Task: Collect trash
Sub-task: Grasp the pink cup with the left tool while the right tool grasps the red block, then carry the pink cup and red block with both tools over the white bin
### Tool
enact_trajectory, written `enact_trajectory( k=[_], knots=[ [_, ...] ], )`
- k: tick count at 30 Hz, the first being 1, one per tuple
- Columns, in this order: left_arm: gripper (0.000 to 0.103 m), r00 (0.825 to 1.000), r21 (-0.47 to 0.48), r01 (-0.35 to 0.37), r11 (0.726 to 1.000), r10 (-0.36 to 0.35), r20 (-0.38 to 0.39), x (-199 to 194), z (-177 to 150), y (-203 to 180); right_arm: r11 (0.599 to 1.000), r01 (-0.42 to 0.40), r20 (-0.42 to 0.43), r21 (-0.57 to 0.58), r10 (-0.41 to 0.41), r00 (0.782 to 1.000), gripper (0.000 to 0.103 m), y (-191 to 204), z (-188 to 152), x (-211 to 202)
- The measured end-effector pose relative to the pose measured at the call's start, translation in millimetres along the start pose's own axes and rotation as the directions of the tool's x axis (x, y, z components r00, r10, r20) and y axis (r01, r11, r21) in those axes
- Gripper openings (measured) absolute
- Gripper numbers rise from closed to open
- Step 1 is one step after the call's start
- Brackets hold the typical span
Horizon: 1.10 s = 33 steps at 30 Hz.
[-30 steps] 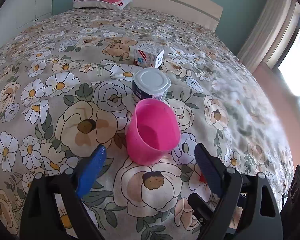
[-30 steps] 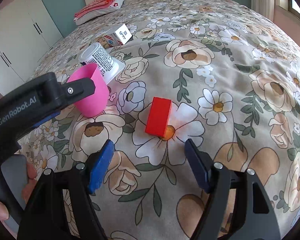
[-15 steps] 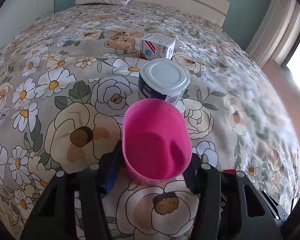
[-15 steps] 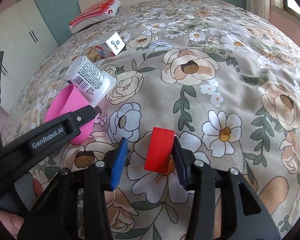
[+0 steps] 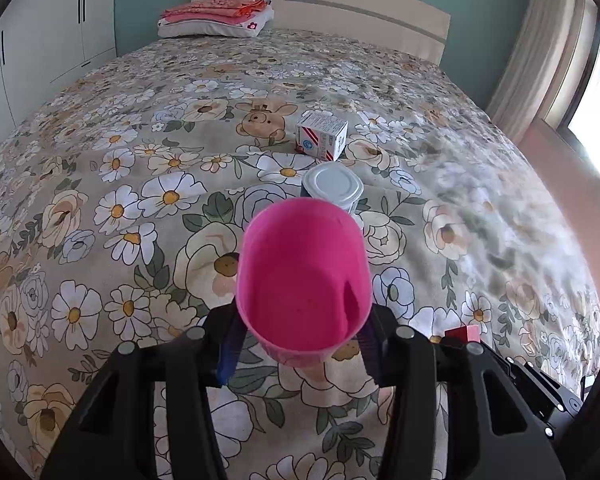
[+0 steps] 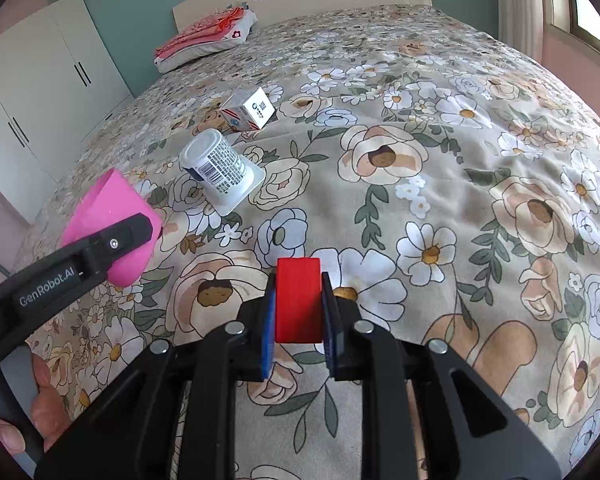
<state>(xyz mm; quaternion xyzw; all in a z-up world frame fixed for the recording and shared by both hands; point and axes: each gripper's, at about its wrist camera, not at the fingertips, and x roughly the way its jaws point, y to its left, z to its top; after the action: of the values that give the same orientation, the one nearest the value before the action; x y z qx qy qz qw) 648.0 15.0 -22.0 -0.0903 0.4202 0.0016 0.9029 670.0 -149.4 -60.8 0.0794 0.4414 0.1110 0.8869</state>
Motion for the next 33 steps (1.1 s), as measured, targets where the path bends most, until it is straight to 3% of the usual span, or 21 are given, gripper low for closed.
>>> enact_trajectory(
  k=[8,20,24,33],
  knots=[
    [0.051,0.998,0.017,-0.029,0.999,0.028,0.054,-74.2,-1.7,1.9,0.999,0.009,0.078,-0.052,-0.004,0.997,0.021,22.5,3.8,-81.1],
    [0.051,0.985,0.004,-0.059,0.998,0.057,0.164,-219.5,-25.4,5.3,0.990,0.034,0.248,-0.134,0.000,0.969,0.021,53.4,-2.9,-254.3],
    [0.051,0.969,0.040,-0.071,0.997,0.059,0.239,-281.5,-37.5,-4.1,0.988,0.034,0.298,-0.150,0.012,0.954,0.021,62.2,-13.4,-312.0],
    [0.051,0.914,0.094,-0.107,0.990,0.060,0.401,-411.7,-69.1,-15.6,0.977,0.036,0.408,-0.209,0.054,0.911,0.021,90.4,-47.3,-424.8]
  ],
)
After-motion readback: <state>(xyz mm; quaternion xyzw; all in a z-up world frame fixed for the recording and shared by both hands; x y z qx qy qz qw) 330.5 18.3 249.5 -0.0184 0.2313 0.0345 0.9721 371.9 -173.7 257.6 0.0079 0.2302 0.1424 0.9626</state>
